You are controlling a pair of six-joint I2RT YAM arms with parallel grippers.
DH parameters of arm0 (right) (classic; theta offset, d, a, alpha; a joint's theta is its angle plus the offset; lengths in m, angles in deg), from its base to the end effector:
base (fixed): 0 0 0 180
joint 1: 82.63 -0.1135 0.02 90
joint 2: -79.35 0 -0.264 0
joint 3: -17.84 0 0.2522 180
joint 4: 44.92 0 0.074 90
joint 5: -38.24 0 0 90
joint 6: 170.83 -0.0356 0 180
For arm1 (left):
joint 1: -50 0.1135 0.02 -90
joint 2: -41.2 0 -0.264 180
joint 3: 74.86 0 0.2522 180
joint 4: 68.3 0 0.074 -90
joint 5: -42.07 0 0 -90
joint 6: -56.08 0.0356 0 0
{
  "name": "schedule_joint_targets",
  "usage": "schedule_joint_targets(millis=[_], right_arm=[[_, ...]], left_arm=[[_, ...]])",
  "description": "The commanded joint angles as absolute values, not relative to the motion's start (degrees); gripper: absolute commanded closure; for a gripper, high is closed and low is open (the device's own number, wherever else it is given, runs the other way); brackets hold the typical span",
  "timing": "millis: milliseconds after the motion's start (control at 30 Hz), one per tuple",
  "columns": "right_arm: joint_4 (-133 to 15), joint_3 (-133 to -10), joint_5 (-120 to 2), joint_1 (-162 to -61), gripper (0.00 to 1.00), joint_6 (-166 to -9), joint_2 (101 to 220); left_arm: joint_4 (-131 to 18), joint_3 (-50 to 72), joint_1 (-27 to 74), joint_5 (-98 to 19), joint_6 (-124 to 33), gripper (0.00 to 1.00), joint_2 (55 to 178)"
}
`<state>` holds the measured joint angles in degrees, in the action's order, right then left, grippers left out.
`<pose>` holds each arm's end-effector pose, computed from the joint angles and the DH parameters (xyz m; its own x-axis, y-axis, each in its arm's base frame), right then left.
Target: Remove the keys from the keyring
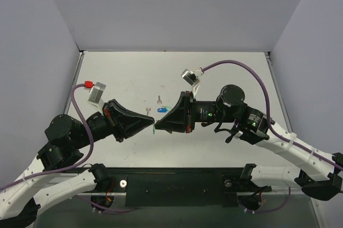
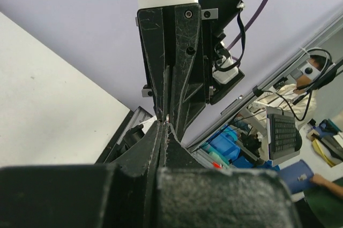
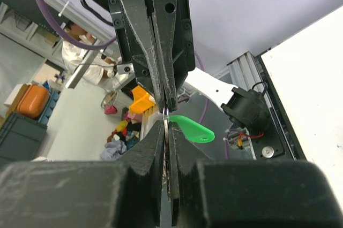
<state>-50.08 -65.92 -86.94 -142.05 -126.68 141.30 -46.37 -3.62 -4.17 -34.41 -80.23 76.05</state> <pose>0.0987 0.2074 0.4697 -0.6049 0.1292 -0.7858 -0.7903 -0.2184 0.5725 0.0585 -0.0953 0.4411 -0.5649 -0.4187 -0.7111 0.7417 0.1200 -0.6599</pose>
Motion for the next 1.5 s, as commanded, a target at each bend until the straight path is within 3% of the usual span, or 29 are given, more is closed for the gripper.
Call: schedule_joint_targets(millis=[0,1467], right_arm=[[-55.2,-70.5,-88.7,-143.0,1.00,-121.5,142.5],[-79.7,-81.4,-96.9,-146.6,1.00,-110.0,148.6]], left_arm=[[-42.1,1.0,-4.4,-28.2,-76.5,1.00,78.0],[-20.3,17.6,-4.4,-12.2,-62.1,1.00,90.9]])
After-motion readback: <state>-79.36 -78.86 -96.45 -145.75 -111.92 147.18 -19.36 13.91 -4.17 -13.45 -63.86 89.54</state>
